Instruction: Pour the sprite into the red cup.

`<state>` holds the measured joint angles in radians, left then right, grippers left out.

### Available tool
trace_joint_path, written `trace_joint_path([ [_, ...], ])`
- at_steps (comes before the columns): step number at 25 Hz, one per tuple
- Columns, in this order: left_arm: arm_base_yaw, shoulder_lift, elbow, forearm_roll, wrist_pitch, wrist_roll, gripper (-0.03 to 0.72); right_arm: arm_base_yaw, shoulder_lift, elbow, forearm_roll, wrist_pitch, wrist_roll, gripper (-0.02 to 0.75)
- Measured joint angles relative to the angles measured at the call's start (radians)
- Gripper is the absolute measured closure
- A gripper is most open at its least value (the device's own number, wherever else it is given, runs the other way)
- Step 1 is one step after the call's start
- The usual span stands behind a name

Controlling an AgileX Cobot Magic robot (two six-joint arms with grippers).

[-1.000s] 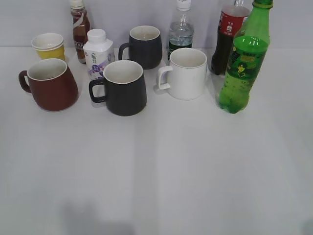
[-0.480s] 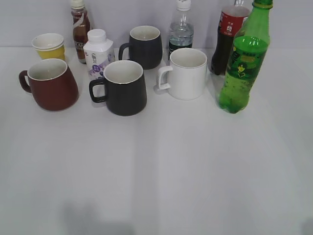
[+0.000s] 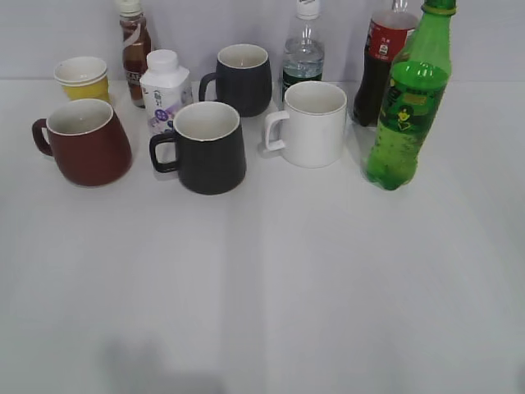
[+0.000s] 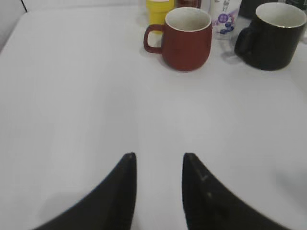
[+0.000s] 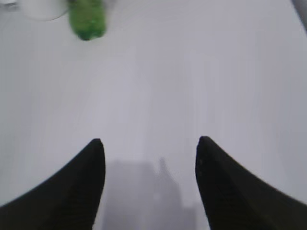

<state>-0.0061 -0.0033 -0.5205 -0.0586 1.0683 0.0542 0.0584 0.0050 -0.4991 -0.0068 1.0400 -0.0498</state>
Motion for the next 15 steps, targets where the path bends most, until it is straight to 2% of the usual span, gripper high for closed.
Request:
trace_joint_path([
  [15, 0.000, -0.005, 0.000, 0.000, -0.001, 0.000, 0.447, -0.007, -0.013, 0.000, 0.000, 0.000, 0.000, 0.290],
])
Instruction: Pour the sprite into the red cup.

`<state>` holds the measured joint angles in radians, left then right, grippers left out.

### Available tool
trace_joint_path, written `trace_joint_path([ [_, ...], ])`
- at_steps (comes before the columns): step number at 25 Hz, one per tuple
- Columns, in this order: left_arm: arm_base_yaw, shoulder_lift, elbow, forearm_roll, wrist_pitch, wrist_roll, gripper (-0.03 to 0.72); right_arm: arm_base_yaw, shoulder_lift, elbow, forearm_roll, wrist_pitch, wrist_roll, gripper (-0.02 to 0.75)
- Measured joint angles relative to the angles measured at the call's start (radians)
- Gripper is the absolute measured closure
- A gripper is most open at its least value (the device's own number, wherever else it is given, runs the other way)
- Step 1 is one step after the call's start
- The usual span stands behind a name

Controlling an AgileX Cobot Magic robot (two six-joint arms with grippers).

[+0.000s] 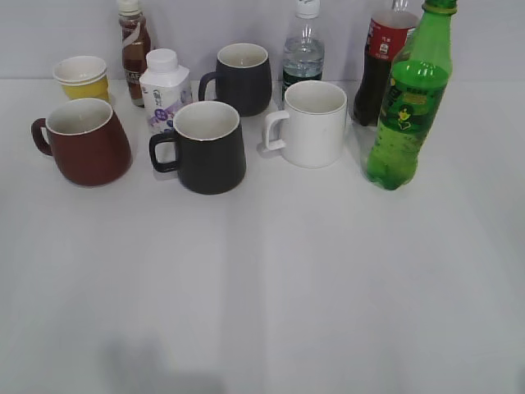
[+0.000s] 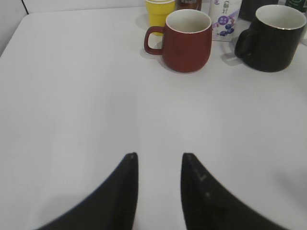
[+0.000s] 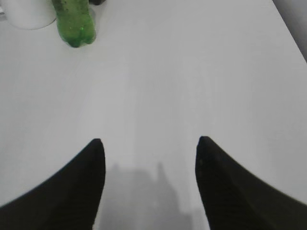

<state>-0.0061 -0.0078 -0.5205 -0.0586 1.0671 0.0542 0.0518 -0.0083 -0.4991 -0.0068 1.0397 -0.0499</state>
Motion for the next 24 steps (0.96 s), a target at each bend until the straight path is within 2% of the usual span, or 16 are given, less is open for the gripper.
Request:
trace_joint_path([
  [24, 0.000, 0.000, 0.000, 0.000, 0.000, 0.000, 0.448, 0.000, 0.000, 0.000, 0.000, 0.000, 0.000, 0.290],
])
